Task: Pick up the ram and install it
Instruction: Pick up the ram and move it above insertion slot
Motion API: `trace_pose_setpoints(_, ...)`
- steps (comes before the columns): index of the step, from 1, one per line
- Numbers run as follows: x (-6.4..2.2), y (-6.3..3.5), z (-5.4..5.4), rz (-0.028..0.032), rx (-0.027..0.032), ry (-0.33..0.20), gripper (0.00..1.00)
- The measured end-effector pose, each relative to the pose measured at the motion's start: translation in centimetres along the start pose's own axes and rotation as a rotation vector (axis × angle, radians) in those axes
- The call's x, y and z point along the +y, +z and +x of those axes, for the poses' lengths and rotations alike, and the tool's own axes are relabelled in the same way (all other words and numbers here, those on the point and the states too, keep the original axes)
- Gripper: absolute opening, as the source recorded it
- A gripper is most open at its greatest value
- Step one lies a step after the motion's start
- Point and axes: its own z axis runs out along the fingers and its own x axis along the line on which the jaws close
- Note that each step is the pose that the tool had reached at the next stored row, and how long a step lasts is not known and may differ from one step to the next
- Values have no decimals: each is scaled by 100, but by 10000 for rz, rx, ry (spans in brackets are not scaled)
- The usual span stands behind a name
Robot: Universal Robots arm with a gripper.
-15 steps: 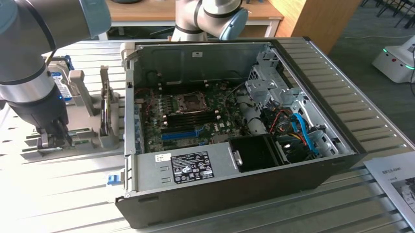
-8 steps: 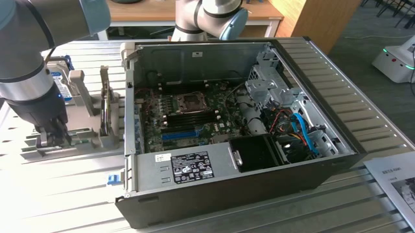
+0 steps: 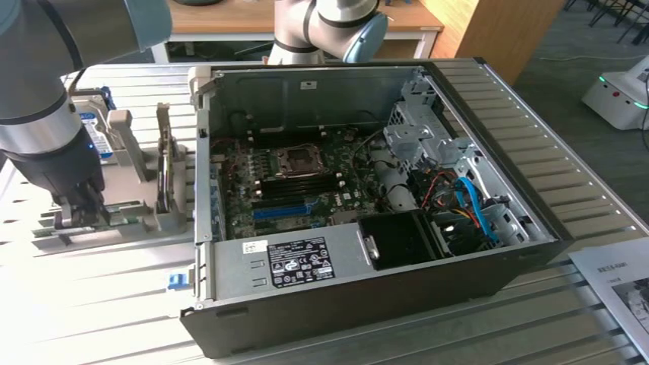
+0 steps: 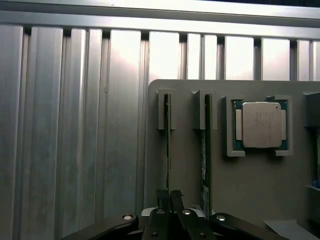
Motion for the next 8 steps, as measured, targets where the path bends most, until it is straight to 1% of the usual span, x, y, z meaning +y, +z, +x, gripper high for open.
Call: trace_pose_setpoints(8,3,-74,-3,0,-1,1,12)
